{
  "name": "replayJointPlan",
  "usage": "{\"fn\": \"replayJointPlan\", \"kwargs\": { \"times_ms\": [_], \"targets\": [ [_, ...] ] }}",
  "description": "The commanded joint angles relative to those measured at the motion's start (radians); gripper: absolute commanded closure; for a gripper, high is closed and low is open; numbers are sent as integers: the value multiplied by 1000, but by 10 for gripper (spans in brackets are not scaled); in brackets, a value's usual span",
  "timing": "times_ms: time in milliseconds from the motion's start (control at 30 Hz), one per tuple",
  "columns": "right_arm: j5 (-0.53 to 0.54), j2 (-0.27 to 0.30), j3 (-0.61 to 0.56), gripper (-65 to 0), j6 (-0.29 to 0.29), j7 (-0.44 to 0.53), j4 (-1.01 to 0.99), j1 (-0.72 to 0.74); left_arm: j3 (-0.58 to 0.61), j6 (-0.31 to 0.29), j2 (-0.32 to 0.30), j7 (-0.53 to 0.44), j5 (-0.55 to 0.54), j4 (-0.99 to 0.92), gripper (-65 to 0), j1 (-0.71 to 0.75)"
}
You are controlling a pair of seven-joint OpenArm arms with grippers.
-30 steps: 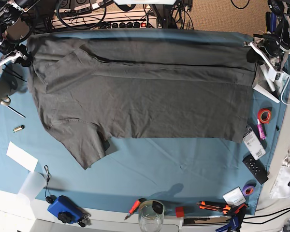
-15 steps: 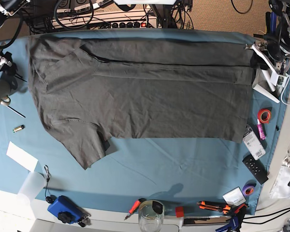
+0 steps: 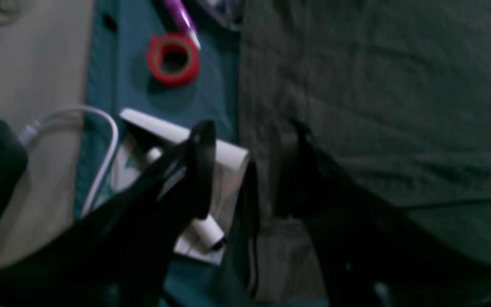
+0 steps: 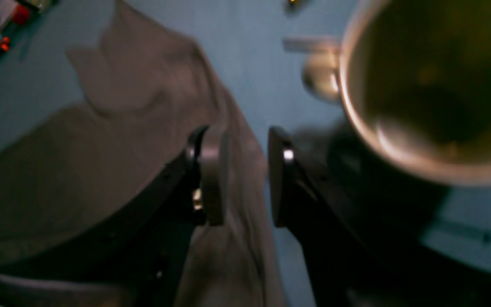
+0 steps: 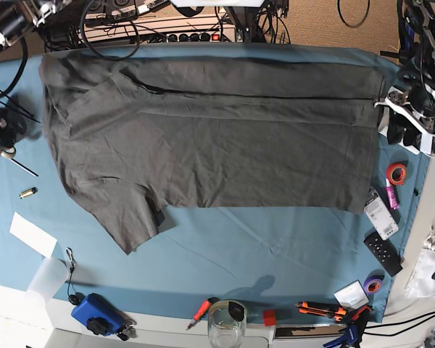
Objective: Fold the T-shirt properly
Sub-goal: 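Release the shirt and move the right gripper down to the hem corner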
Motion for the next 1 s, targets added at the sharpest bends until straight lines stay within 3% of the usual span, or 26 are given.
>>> {"fn": "replayJointPlan", "kwargs": {
  "times_ms": [0,133,333,567,767,967],
  "targets": [
    [8,31,-3,-167,3,35,19,26,-1,-1,-16,-22,-11,16,-218,-9],
    [-76,31,-82,-168,3,114,18,88,6,-1,-16,-22,-11,16,-218,-14],
    [-264,31,-294,-167,0,267,16,227,12,-6,-16,-22,-11,16,-218,-14],
    [-575,31,-536,-168,-114,378,-53,426,13,-12,-16,-21,-11,16,-218,-12],
    [-588,31,-664,-276,-108,469,-256,561,12,-13,-2,-21,-11,16,-218,-10],
    [-588,29,-803,-279,-105,522,-420,649,17,-13,7,-21,-11,16,-218,4]
  ]
}}
